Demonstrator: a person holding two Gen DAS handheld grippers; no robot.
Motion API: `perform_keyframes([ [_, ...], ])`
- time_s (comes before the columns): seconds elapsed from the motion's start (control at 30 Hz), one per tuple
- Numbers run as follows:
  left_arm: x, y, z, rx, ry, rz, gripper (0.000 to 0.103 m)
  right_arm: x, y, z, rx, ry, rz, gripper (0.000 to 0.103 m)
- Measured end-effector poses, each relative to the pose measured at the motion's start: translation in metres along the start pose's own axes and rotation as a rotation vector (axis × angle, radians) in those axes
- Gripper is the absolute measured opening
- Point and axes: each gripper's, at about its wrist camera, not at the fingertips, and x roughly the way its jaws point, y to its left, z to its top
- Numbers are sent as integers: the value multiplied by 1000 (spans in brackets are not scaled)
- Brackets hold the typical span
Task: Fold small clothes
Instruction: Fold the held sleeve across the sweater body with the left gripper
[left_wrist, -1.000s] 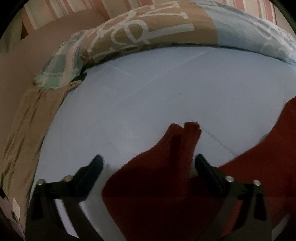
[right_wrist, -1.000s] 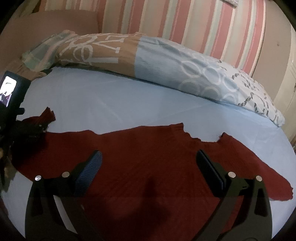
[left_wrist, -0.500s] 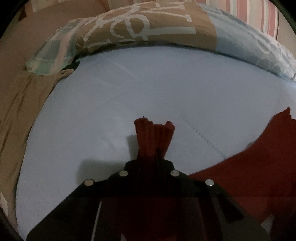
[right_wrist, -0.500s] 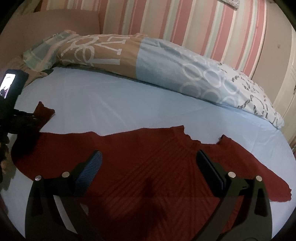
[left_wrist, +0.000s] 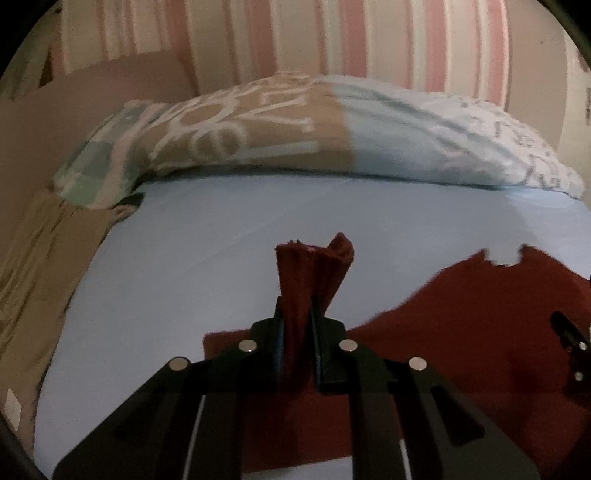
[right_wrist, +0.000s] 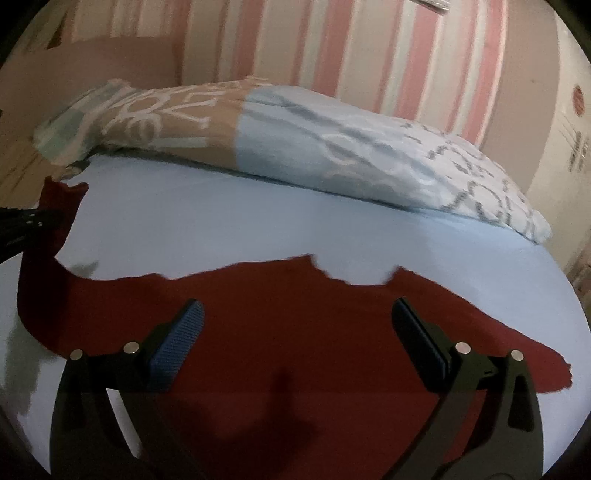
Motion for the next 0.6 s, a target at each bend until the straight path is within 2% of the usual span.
perform_keyframes([
  [0.07,-3,-23,5,11,-5,-16,12,-4,-27,0,22,2,-25,100],
  [0.17,0,-66,13,11,6,-79,12,-10,-62,0,33,-3,-71,100],
  [0.37,15,-176,16,36,43,-208,12,-20,-142,-6,87,-4,-152,100],
  [0.47,34,-224,11,37,103,-260,12,-19,-168,-12,100,12,-174,100],
  [0.6,57,-262,4,33,152,-275,12,-16,-191,-18,103,20,-190,100],
])
